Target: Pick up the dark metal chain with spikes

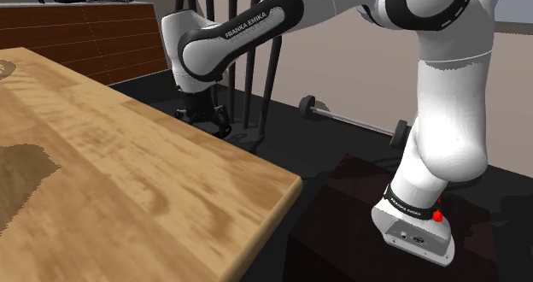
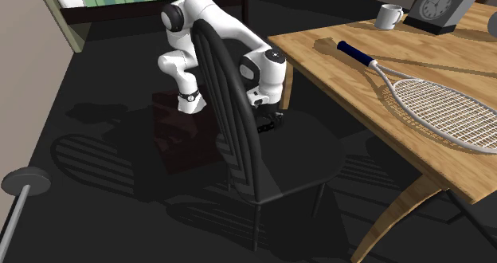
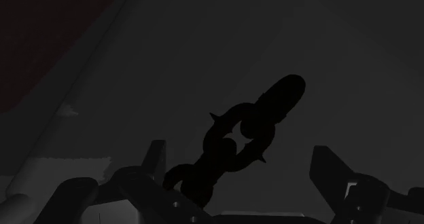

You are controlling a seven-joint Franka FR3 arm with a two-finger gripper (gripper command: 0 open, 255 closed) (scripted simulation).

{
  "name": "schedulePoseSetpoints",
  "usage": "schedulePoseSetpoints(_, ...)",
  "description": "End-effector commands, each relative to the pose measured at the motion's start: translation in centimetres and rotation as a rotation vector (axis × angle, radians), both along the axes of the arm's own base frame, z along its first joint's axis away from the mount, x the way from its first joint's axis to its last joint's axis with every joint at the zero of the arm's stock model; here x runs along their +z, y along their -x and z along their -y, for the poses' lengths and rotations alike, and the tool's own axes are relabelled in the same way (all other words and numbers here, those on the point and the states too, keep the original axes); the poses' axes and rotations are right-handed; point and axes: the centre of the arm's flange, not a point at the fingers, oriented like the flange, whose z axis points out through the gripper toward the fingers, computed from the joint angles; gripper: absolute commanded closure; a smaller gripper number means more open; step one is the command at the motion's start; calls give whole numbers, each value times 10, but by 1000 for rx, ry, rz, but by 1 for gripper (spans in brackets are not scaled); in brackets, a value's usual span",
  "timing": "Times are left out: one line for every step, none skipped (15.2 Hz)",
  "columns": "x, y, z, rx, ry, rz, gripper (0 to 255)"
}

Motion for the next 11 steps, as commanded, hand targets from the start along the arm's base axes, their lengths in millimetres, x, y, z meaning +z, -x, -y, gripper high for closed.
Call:
schedulePoseSetpoints(-8, 1, -1, 0, 0, 1, 0)
schedulePoseSetpoints(-8, 1, -1, 0, 0, 1, 0)
schedulePoseSetpoints(-8, 1, -1, 0, 0, 1, 0)
schedulePoseSetpoints(-8, 1, -1, 0, 0, 1, 255)
schedulePoseSetpoints(-8, 1, -1, 0, 0, 1, 255)
schedulePoseSetpoints(-8, 1, -1, 0, 0, 1, 255)
schedulePoseSetpoints(-8, 1, -1, 0, 0, 1, 255)
schedulePoseSetpoints(-8, 1, -1, 0, 0, 1, 255)
schedulePoseSetpoints(-8, 1, -1, 0, 0, 1, 255)
schedulePoseSetpoints(-8, 1, -1, 0, 0, 1, 255)
schedulePoseSetpoints(-8, 1, -1, 0, 0, 1, 255)
